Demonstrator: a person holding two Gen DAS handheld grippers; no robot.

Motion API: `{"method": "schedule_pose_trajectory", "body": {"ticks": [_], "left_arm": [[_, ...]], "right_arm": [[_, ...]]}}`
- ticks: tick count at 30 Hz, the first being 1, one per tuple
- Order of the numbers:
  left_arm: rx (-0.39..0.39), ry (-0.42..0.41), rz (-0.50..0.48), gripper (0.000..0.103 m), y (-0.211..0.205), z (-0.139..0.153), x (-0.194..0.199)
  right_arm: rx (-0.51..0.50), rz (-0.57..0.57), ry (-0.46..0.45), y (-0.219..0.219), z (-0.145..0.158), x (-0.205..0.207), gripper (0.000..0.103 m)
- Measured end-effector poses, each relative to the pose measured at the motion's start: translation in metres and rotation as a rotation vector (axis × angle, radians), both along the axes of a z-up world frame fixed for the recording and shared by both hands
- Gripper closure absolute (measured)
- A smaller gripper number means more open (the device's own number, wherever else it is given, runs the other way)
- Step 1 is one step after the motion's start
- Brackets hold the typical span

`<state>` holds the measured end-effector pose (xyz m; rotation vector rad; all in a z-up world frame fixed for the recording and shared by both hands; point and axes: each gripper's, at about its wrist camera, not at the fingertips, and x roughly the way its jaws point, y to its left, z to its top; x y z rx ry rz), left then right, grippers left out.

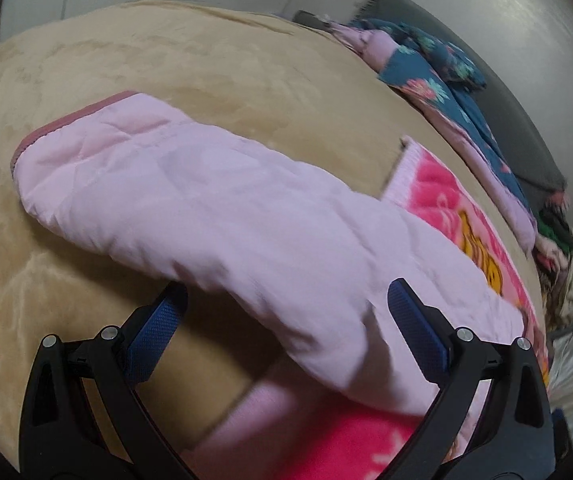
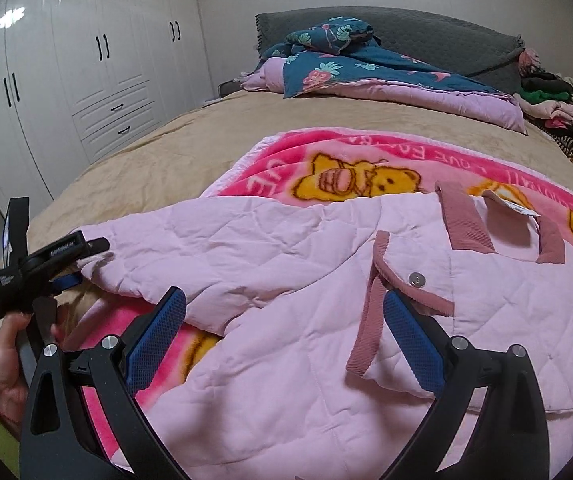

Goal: Fold large clothes
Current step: 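Move the left tool to the other sleeve cuff and grasp it, then lift the sleeve with the left tool, fold it across the body, release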

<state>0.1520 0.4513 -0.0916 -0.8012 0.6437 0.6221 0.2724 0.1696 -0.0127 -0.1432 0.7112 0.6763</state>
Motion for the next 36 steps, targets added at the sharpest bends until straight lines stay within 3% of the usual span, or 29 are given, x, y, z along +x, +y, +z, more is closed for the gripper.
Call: {"method": "schedule_pose_trajectory", "body": {"ticks": [7, 13, 16, 18, 22, 27, 36], "left_arm": [[-0.066, -0.046, 0.069, 0.009, 0.031, -0.014, -0.007], [-0.071, -0.094, 0.101, 0.01, 0.043, -0.017, -0.017], [-0.074, -0.122, 0.095, 0.033, 0.043, -0.017, -0.019], [-0.027, -0.132, 0.089, 0.053, 0.037, -0.008, -0.02], [0.069, -0.139, 0.057, 0.077, 0.023, 0.013, -0.016], [0.121, -0.182, 0.034, 0.084, 0.008, 0.04, -0.021], [0.188, -0.276, -0.013, 0.085, -0.023, 0.086, -0.032]], "right_arm": [[-0.003, -0.05, 0.018, -0.019, -0.006, 0.007, 0.005], [0.0, -0.088, 0.017, -0.042, -0.008, 0.008, 0.005], [0.005, -0.108, 0.019, -0.054, -0.008, 0.009, 0.005], [0.01, -0.118, 0.022, -0.061, -0.008, 0.009, 0.005], [0.012, -0.138, 0.015, -0.081, -0.005, 0.008, 0.005], [0.022, -0.187, 0.01, -0.111, -0.002, 0.01, 0.005], [0.04, -0.252, 0.009, -0.161, 0.004, 0.01, 0.005]]}}
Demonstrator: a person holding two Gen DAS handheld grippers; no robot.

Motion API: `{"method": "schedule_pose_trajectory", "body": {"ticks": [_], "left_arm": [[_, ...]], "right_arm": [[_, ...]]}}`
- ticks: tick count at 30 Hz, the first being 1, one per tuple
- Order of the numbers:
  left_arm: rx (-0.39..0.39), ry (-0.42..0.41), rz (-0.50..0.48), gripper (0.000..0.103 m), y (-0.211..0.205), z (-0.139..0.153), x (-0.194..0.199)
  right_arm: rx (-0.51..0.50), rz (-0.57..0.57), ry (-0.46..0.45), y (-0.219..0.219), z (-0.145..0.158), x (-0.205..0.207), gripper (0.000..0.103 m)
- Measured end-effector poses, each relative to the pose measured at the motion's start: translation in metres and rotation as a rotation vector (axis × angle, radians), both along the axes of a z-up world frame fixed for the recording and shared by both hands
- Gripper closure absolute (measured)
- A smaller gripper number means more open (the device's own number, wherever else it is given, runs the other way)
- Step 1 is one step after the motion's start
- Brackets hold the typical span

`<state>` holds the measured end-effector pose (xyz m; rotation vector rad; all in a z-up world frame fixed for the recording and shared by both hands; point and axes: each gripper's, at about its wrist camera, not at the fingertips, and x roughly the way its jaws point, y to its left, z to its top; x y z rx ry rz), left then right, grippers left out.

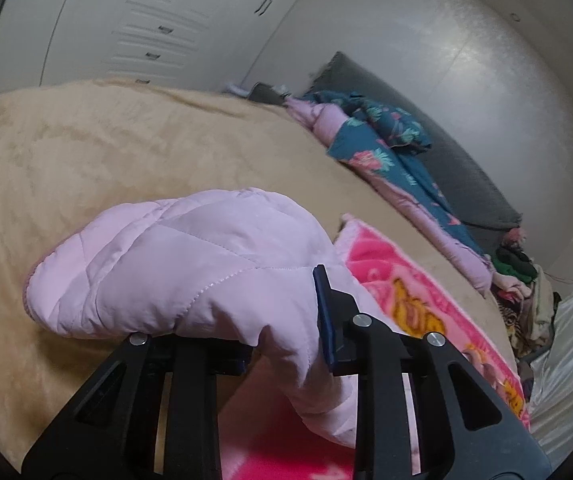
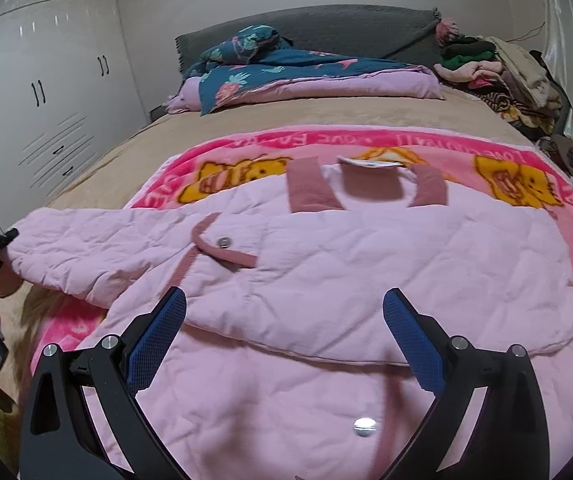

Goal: Fold large clothes
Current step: 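Lift the sleeve with the left tool, fold it across the body, release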

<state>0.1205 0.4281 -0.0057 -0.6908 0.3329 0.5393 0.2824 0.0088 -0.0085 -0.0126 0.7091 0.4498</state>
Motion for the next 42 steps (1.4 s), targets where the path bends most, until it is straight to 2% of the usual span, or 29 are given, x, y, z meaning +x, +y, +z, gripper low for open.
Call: {"method": "schedule_pose_trajectory", "body": {"ticks": [7, 15, 24, 34, 42], "left_arm": [[0.053, -0.018, -0.037, 0.086, -0.039, 0.031, -0.002], [0.141, 0.006, -0.089, 0.086, -0.085, 0.071, 0.01], [0.228, 0.049, -0.141, 0.086, -0.138, 0.101, 0.032], [0.312, 0.069, -0.225, 0.086, -0.207, 0.12, 0.067], [0.378, 0.077, -0.361, 0.086, -0.284, 0.118, 0.107]], "right_arm": [[0.008, -0.025, -0.03, -0.032, 0.012, -0.011, 0.005], [0.045, -0.038, -0.02, -0.062, 0.018, -0.021, 0.005], [0.078, -0.037, -0.037, -0.092, 0.026, -0.032, 0.005], [0.137, -0.077, -0.032, -0.134, 0.03, -0.033, 0.005], [0.162, -0.138, -0.033, -0.174, 0.029, -0.029, 0.005]]}}
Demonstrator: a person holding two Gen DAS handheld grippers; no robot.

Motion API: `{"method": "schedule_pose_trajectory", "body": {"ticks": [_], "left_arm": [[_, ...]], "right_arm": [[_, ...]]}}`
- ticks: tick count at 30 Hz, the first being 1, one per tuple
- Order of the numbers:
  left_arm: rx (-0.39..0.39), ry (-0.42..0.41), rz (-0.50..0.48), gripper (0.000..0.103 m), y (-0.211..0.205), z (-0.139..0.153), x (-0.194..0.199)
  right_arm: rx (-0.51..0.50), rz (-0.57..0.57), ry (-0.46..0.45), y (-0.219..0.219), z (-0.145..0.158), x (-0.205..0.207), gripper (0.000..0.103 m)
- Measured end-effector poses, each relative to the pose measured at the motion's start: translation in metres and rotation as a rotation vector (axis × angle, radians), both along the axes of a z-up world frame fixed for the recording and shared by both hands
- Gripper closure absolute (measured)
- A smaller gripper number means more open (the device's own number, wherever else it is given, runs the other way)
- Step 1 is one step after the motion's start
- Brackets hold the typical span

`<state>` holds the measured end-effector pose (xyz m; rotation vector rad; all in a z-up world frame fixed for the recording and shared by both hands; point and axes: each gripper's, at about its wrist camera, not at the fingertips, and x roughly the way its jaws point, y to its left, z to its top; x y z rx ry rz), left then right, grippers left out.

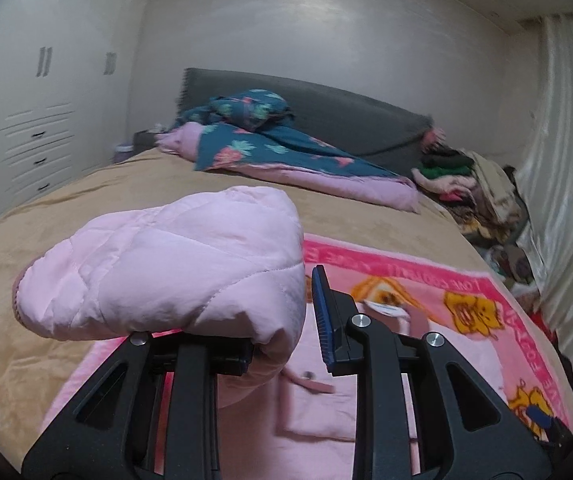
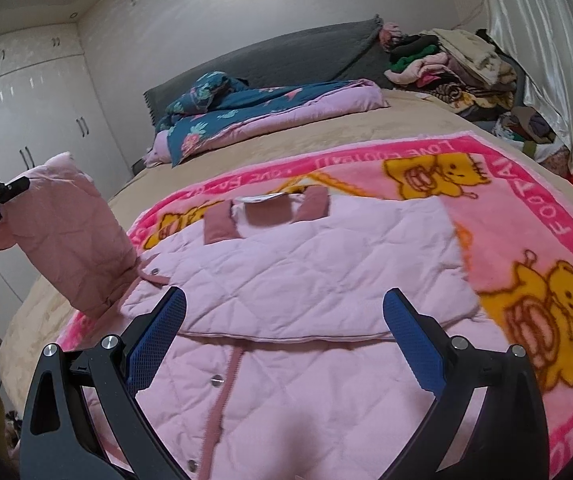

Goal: Fold large clothes
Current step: 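Lift the sleeve with the left tool, fold it across the body, release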

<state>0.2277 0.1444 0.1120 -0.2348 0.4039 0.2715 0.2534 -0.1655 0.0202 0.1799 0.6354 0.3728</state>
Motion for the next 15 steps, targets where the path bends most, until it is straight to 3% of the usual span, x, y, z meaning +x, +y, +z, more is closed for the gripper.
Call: {"method": "schedule_pose_trajectory", "body": {"ticks": [10, 15], "left_arm": [[0.019, 0.037, -0.107, 0.086, -0.065, -0.024, 0.036], [0.158, 0.077, -0.224, 0.086, -0.113, -0.044, 0.054]], "right_arm": [[0.023, -0.077, 0.022, -0.042, -0.01, 0.003, 0.005], [0.027, -0.098, 0.031, -0.056, -0.014, 0.003, 0.005]]}}
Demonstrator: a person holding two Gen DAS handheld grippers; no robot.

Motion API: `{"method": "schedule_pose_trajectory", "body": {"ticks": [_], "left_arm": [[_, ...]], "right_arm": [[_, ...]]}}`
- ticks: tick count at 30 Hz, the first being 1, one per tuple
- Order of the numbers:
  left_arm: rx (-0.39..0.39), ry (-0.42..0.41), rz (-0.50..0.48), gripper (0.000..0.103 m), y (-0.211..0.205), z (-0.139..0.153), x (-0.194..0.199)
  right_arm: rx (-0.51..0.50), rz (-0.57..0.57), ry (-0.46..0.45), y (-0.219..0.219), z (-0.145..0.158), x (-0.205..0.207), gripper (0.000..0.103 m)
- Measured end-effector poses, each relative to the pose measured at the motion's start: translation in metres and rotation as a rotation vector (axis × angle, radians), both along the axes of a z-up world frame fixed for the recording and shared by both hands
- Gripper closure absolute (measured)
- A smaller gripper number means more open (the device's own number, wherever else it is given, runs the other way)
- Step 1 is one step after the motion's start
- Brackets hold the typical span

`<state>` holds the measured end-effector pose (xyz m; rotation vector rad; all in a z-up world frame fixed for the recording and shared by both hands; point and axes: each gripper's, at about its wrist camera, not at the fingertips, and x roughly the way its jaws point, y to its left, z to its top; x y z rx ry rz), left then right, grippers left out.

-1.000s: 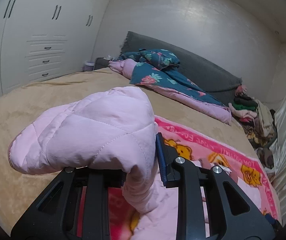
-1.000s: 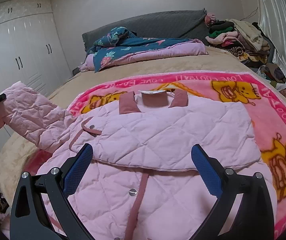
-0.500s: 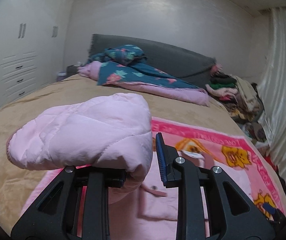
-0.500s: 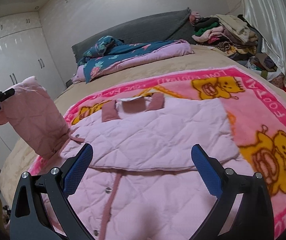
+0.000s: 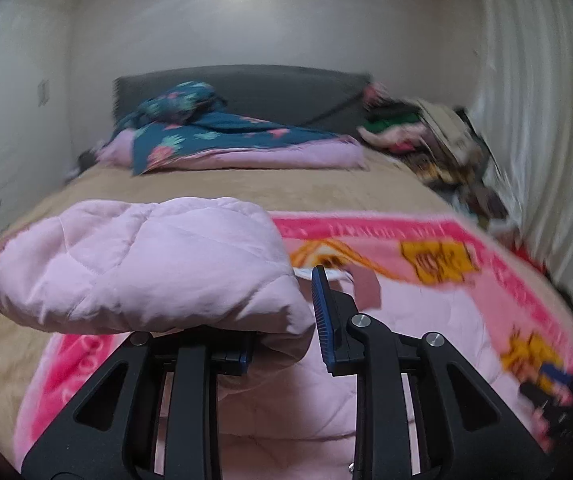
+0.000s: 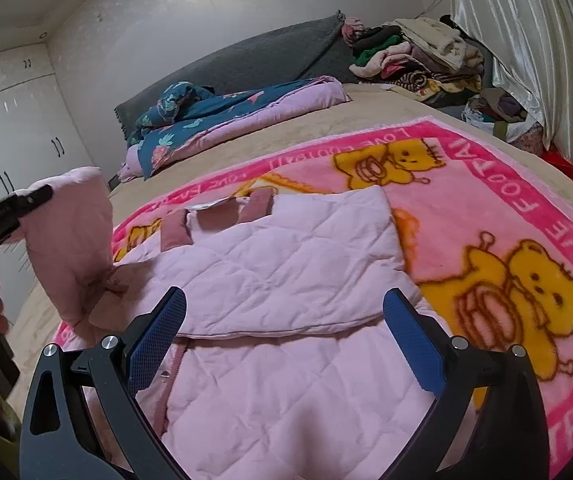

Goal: Fold large clothes
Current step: 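Lift the sleeve with the left tool, fold it across the body, release, then grasp the folded ribbed cuff with the right tool and lay it flat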

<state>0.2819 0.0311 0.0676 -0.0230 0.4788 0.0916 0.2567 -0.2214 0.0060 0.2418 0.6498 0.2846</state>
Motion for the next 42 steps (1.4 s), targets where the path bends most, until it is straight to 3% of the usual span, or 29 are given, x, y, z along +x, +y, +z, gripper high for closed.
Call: {"method": "schedule_pose_trajectory", "body": {"ticks": [5, 13, 19, 24, 28, 31, 32, 33, 37, 42], "left_arm": [[0.07, 0.084, -0.077, 0.086, -0.03, -0.031, 0.016], [0.141, 0.17, -0.122, 0.086, -0.058, -0.075, 0.021], [0.325, 0.229, -0.199, 0.086, -0.096, -0.105, 0.025], [0.292, 0.252, -0.235, 0.086, -0.097, -0.116, 0.026], [0.308, 0.273, -0.265, 0.085, -0.101, -0.125, 0.023], [0.358, 0.306, -0.277, 0.067, -0.106, -0.136, 0.019], [0.35, 0.317, -0.309, 0.036, -0.108, -0.139, 0.013], [0.321, 0.33, -0.343, 0.014, -0.109, -0.14, 0.008], [0.291, 0.323, -0.404, 0.013, -0.112, -0.137, -0.011], [0.065, 0.301, -0.376, 0.01, -0.074, -0.106, -0.013]], "right_arm": [[0.001, -0.03, 0.009, -0.015, -0.004, 0.001, 0.005], [0.029, -0.088, 0.043, -0.039, -0.016, 0.005, 0.005], [0.031, -0.125, 0.057, -0.052, -0.02, 0.008, 0.005], [0.026, -0.146, 0.061, -0.06, -0.022, 0.012, 0.005], [0.027, -0.152, 0.072, -0.063, -0.026, 0.015, 0.005], [0.041, -0.153, 0.086, -0.064, -0.029, 0.019, 0.005], [0.045, -0.152, 0.09, -0.064, -0.029, 0.02, 0.005], [0.05, -0.149, 0.095, -0.063, -0.03, 0.022, 0.005], [0.064, -0.117, 0.112, -0.055, -0.032, 0.029, 0.005], [0.101, -0.048, 0.122, -0.038, -0.029, 0.036, 0.005]]}}
